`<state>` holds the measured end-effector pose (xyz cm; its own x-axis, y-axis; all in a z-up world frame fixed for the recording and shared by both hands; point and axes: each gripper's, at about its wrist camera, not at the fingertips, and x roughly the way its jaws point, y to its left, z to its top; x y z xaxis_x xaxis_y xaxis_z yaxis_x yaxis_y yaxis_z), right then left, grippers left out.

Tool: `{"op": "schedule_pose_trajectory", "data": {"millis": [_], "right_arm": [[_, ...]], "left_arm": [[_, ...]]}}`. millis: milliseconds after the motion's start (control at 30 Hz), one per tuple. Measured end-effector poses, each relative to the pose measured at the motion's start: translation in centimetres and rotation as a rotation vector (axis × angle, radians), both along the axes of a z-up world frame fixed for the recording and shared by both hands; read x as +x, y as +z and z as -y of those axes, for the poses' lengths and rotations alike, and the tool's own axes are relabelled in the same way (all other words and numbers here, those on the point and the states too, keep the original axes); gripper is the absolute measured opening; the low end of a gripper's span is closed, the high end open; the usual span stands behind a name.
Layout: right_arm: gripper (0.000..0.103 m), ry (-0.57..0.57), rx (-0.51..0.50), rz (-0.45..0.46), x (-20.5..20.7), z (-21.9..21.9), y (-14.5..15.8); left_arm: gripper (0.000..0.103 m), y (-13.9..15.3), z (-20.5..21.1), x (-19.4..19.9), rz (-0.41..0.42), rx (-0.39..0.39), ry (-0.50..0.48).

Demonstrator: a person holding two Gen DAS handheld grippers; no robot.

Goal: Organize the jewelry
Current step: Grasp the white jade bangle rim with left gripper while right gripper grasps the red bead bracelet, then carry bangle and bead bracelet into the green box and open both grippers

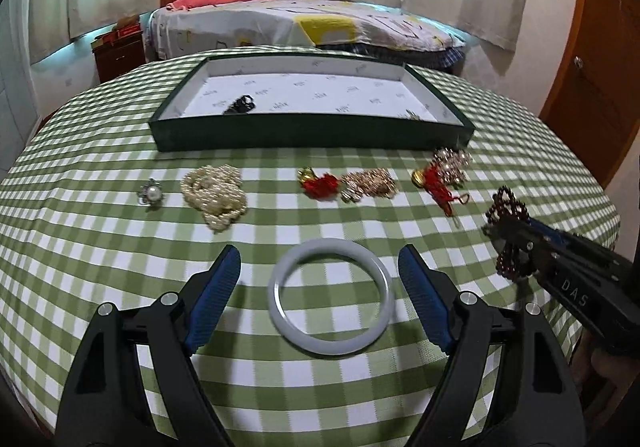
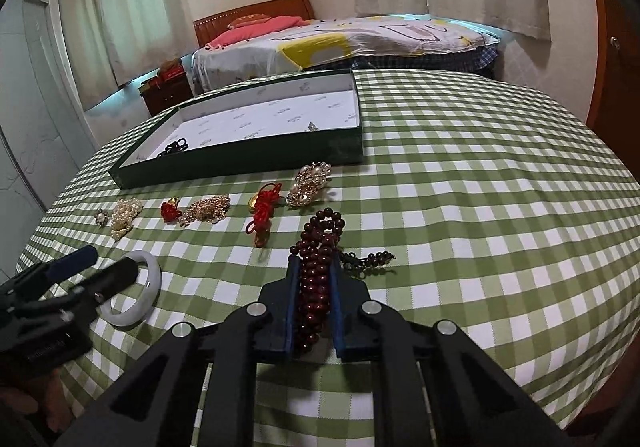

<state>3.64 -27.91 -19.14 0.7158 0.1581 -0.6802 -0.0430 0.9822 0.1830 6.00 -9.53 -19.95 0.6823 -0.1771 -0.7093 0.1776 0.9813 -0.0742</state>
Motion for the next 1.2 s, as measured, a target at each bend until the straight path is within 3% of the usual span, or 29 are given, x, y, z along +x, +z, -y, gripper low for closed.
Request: {"op": "schedule_pose_trajectory", "data": {"millis": [333,400,433,667,1200], "right_arm": [[0.014,0.002,0.012,-0.006,0.1,-0.1,-0.2],[0.014,0.002,0.013,-0.007,0.1,-0.1,-0.3],[0.014,0.002,0.013,-0.007,0.1,-0.1,-0.3],[0.014,0.005,0.015,-0.005,0.0,-0.2,-0.2],[0.014,0.028,0.03,0.051,0.9,-1.1,2.3]], "left_arm": [[0.079,-1.4,0.4,0.1,-0.032,0.026,-0.005],[0.076,-1.4,0.6,0.0,-0.027,0.038,-0.016],[0.069,-1.4,0.6,-0.1,-0.021,0.041,-0.024],[0.069,-1.3,0.5,-0.1,-0.023,0.029,-0.034],[0.069,2.6,-0.7,0.7,0.092,0.025,-0.044]]}}
